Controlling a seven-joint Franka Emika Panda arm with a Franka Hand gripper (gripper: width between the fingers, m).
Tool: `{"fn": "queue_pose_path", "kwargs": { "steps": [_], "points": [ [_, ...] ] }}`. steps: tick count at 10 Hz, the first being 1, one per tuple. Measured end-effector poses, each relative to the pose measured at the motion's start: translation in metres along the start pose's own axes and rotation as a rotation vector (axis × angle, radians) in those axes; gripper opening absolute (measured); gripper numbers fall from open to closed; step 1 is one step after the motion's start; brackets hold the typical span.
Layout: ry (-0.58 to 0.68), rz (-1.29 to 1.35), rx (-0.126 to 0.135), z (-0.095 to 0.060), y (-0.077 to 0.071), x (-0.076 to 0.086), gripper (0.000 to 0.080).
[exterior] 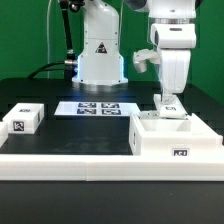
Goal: Assemble cabinet
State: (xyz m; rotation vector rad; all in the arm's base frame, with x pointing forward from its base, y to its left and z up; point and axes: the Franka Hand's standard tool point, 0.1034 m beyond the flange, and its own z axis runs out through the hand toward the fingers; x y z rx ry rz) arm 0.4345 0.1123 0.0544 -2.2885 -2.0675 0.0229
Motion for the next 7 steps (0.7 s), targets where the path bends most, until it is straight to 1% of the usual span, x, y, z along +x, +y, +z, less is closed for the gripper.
{"fn": "queue_pose_path", "kwargs": {
  "steps": [3,7],
  "points": [
    [0.005,0.009,-0.012,-0.0030,0.0095,-0.0010,0.0071],
    [0.005,0.009,-0.011,-0.0023,0.0091,-0.0009,0.0071]
  ]
}}
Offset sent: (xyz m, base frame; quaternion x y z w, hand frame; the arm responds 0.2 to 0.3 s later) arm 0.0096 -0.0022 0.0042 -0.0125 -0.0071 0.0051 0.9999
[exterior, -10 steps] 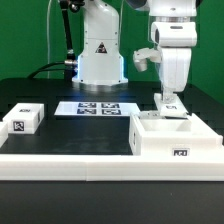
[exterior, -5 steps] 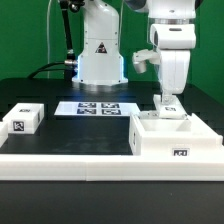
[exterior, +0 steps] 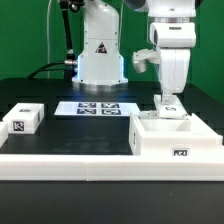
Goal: Assemble cabinet
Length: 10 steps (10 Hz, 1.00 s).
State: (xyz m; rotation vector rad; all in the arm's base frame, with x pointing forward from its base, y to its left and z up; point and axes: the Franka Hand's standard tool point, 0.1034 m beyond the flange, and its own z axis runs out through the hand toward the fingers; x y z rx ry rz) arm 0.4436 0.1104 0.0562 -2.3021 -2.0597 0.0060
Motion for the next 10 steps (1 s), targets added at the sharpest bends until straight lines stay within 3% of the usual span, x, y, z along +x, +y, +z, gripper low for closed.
{"fn": "queue_pose_path", "kwargs": {
  "steps": [10],
  "points": [
    [0.000,-0.046,-0.001,0.0023,0.0012,-0.0014,0.0071]
  ]
}}
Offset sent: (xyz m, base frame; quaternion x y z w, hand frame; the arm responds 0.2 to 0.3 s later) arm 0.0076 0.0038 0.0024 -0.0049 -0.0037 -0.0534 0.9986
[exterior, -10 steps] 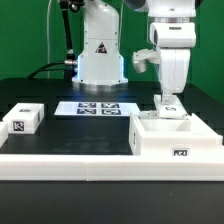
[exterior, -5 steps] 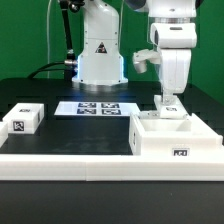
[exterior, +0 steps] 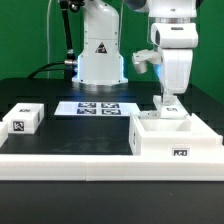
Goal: Assemble cabinet
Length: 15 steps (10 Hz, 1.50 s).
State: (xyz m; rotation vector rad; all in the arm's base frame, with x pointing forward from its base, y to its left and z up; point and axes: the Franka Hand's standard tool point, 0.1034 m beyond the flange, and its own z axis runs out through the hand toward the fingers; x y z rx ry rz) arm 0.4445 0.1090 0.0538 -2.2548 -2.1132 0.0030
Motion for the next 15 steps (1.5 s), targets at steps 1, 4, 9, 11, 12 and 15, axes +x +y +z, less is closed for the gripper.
{"fn": "queue_pose_path", "kwargs": {
  "steps": [1,4,9,11,12,15],
  "points": [
    [0.000,0.001,-0.003,-0.0016,0.0025,-0.0001,0.0071],
    [-0.002,0.009,-0.002,-0.0044,0.0077,-0.0029,0.0071],
    [0.000,0.019,0.009,-0.0002,0.0072,0.0004,0.0071],
    [-0.001,0.020,0.009,0.0000,0.0073,-0.0002,0.0071],
    [-0.001,0.019,0.009,0.0000,0.0073,-0.0002,0.0071],
    [0.000,-0.001,0.003,-0.0029,0.0079,0.0036,0.0071]
  ]
}}
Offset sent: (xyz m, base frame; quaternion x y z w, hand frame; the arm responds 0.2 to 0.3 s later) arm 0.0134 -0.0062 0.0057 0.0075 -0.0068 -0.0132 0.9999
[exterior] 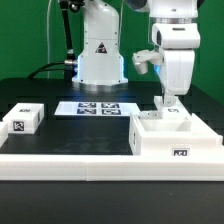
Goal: Assemble cabinet
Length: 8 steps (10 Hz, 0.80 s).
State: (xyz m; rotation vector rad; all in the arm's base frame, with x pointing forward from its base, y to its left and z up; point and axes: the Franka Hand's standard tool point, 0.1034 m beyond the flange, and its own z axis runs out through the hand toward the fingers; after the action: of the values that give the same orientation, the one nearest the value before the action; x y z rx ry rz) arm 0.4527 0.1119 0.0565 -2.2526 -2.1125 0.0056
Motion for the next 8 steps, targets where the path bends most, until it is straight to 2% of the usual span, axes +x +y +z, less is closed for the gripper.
{"fn": "queue_pose_path", "kwargs": {
  "steps": [8],
  "points": [
    [-0.003,0.006,0.004,-0.0006,-0.0001,-0.0016,0.0071]
  ]
}}
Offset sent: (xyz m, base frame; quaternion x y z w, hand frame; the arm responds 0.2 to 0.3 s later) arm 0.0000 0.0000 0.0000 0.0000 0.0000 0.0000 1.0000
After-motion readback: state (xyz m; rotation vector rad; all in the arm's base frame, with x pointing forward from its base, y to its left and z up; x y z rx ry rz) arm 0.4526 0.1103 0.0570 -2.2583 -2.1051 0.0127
